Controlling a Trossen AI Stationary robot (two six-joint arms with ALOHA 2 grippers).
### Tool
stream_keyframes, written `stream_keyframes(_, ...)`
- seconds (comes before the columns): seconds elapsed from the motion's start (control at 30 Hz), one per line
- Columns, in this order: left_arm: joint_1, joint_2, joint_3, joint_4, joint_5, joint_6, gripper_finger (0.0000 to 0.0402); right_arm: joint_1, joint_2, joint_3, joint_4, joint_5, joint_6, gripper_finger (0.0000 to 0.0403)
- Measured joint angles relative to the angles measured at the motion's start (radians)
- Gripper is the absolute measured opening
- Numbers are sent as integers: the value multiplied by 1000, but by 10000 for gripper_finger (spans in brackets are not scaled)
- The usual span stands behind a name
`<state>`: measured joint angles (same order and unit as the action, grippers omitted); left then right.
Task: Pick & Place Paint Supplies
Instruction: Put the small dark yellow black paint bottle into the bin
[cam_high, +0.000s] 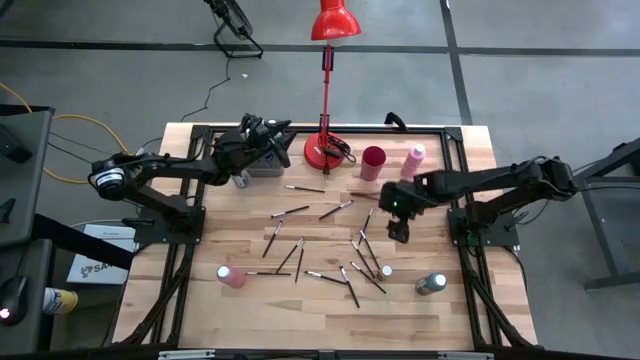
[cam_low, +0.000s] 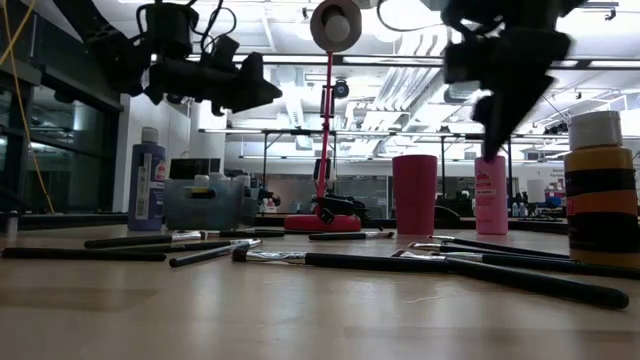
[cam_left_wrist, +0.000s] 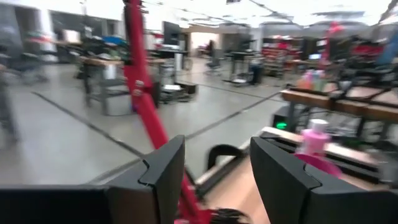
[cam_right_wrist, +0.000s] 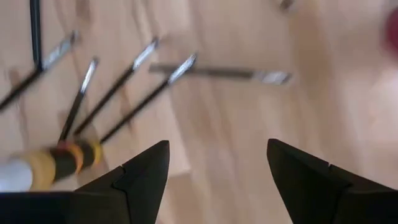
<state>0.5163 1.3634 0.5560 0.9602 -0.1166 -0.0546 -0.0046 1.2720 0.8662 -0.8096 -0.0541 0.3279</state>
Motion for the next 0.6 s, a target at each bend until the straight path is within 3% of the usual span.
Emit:
stream_keyframes(0.3,-35,0,0,-28,134,-29,177,205,0,-94,23,-7,220,263)
stream_keyframes(0.6,-67,1,-1,-51,219,-43,177,429,8,-95,103,45,189,263)
